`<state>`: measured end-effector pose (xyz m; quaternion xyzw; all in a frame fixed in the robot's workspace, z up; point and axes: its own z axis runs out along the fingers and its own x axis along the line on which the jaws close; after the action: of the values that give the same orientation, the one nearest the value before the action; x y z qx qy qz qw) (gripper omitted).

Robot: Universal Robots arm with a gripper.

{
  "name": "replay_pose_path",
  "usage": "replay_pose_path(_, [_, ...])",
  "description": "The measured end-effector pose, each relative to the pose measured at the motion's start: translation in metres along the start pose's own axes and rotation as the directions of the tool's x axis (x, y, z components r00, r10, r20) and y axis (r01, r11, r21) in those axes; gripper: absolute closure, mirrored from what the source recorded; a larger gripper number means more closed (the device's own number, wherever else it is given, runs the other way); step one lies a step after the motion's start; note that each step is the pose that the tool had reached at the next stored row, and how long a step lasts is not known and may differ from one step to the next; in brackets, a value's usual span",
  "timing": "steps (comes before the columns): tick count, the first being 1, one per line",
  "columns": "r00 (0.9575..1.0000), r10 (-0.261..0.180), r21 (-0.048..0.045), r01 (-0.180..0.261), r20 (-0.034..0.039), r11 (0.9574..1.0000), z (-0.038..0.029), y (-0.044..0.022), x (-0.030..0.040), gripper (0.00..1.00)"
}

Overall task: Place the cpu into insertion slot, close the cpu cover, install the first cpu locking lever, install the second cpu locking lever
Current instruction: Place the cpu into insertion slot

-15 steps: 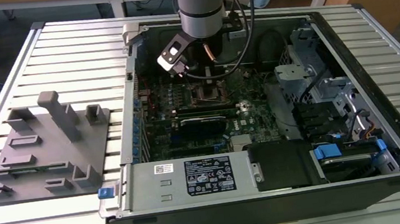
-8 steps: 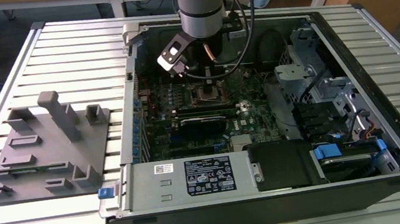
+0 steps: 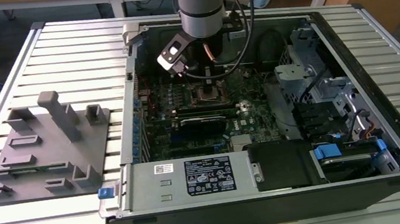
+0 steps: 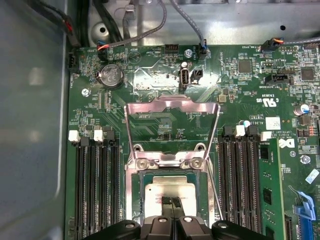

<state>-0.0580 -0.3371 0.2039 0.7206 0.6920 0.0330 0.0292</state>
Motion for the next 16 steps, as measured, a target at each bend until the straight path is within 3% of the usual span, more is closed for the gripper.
replay_pose_path(2, [1.0000,0.000,0.0001,0.000,0.0001,1.0000,0.0000,0.0000,0.0000,0.90])
replay_pose_path(3, [1.0000,0.000,0.0054,0.000,0.0001,1.0000,0.0002,0.0002,0.0001,0.90])
replay_pose_path(5, [1.0000,0.000,0.0343,0.000,0.0013,0.9994,0.0004,0.0009,0.0001,0.90])
replay_pose_path(16, [1.0000,0.000,0.0355,0.000,0.0024,0.9994,0.0026,0.0047,0.0002,0.90])
